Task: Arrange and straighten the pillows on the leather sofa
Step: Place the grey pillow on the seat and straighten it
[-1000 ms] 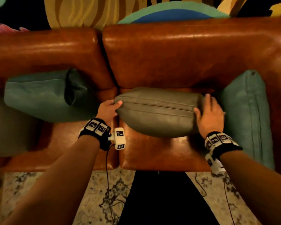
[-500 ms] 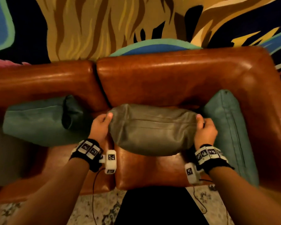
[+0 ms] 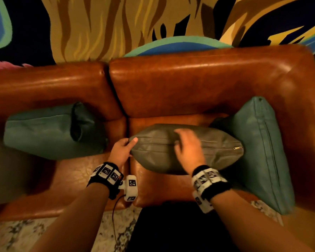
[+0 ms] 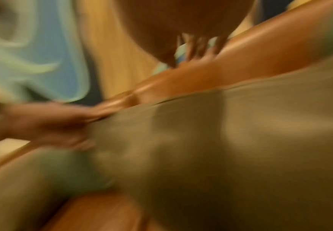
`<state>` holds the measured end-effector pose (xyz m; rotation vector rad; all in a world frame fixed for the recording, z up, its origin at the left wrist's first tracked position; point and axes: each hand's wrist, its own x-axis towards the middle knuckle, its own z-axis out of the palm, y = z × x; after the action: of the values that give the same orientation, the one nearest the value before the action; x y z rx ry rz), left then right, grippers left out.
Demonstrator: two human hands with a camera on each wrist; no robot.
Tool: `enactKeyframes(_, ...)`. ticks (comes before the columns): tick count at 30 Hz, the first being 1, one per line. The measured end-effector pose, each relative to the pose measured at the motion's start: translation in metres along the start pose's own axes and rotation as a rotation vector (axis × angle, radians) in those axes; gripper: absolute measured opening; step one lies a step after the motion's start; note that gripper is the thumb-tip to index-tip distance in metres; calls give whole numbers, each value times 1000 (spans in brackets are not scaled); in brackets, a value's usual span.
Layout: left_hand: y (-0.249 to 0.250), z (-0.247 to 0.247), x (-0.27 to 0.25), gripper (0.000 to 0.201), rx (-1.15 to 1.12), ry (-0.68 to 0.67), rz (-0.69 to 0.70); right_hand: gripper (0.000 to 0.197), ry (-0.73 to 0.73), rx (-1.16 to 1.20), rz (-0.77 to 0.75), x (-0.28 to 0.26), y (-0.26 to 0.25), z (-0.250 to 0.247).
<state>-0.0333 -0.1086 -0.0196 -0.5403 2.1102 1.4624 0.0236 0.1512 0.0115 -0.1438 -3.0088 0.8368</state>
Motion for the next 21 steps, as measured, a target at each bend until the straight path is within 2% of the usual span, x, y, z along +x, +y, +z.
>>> enactKeyframes(2,-1,-2,-3,21,-12,27,20,55,-257,-66,-192,-3,-37,35)
enactKeyframes(3,-1,-5,-3,18,-23,38,26,59,-346,-137,-236,-5,-41,49)
enactKeyframes(4,-1,-7,-3,16,-33,49,20,62,-400,-216,-255,-7,-35,58)
enactKeyframes(6,-8,-18,3,19,-73,86,-4,66,-398,-350,-236,-15,-4,62)
enactKeyframes(11,-11,-22,3,16,-107,81,-21,71,-312,-472,129,-37,87,21)
enactKeyframes(13,-5,-13,1,10,-122,94,-13,66,-278,-461,238,-37,108,1)
enactKeyframes(15,-3,-9,2,11,-149,156,-11,65,-157,-404,444,-33,118,-15)
enactKeyframes(17,-4,-9,3,16,-143,227,3,69,-32,-211,778,-24,117,-33)
enactKeyframes(18,-3,-9,2,18,-149,235,8,66,-10,-68,891,-20,116,-37)
enactKeyframes(19,0,-8,0,18,-161,212,10,59,11,68,932,-18,115,-41)
enactKeyframes(21,5,-11,-4,15,-236,107,1,45,98,242,853,-21,120,-47)
